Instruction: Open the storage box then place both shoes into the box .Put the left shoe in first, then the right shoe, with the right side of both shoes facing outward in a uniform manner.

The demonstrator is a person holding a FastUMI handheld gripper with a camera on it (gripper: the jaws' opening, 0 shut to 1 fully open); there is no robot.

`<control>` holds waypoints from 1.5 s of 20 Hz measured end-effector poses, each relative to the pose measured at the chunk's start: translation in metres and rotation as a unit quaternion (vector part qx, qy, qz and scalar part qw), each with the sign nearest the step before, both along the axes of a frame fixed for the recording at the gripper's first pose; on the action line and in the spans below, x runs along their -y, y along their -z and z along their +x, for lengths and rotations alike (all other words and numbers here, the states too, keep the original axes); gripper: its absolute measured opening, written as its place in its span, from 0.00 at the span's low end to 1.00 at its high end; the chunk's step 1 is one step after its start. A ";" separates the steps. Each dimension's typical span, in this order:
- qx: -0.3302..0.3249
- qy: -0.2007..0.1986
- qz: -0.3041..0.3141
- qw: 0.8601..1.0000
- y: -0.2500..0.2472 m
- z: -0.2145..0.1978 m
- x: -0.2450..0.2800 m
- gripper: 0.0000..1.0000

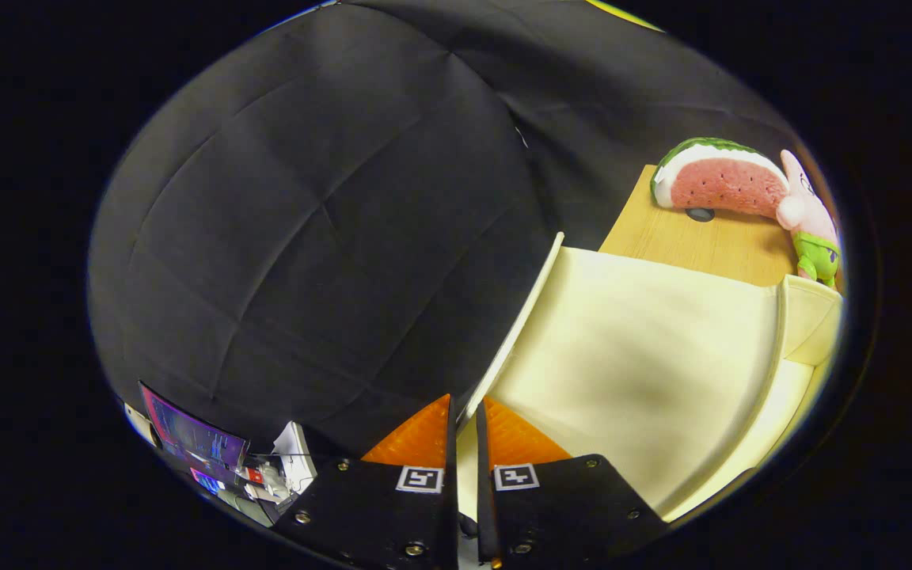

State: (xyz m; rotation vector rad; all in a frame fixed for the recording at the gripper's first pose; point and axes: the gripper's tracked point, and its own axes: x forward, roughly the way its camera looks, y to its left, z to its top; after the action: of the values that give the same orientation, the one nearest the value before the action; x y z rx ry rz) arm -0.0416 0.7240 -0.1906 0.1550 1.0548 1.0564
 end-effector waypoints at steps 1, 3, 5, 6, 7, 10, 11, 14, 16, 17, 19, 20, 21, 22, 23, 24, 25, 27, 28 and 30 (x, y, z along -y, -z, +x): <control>0.006 -0.003 -0.004 1.000 0.000 0.002 0.000 0.11; 0.024 -0.007 -0.010 1.000 -0.004 0.010 0.001 0.28; 0.032 -0.009 -0.004 0.999 -0.014 0.007 0.002 0.42; 0.035 -0.009 0.002 0.999 -0.022 0.006 0.006 0.42; 0.039 -0.010 0.006 0.999 -0.031 0.007 0.013 0.42; 0.060 -0.005 0.013 0.998 -0.052 0.013 0.042 0.42; 0.067 -0.005 0.013 0.998 -0.057 0.016 0.054 0.42; 0.092 0.007 0.011 0.996 -0.068 0.027 0.092 0.42; 0.100 0.021 0.008 0.995 -0.074 0.035 0.116 0.42; 0.100 0.028 0.007 0.995 -0.075 0.038 0.130 0.42; 0.097 0.043 0.009 0.994 -0.077 0.040 0.152 0.42; 0.099 0.052 0.012 0.994 -0.078 0.042 0.164 0.42; 0.104 0.058 0.014 0.993 -0.078 0.045 0.176 0.42; 0.108 0.065 0.010 0.992 -0.078 0.047 0.189 0.42; 0.109 0.074 0.010 0.991 -0.078 0.048 0.205 0.42; 0.109 0.081 0.006 0.991 -0.078 0.048 0.220 0.42; 0.110 0.088 0.001 0.990 -0.074 0.050 0.237 0.42; 0.112 0.103 -0.006 0.988 -0.069 0.053 0.266 0.42; 0.112 0.110 -0.008 0.988 -0.066 0.055 0.280 0.42; 0.119 0.122 -0.018 0.985 -0.060 0.061 0.306 0.42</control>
State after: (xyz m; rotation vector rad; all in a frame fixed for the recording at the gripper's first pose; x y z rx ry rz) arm 0.0194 0.4177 -0.1311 0.1214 0.8149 0.8111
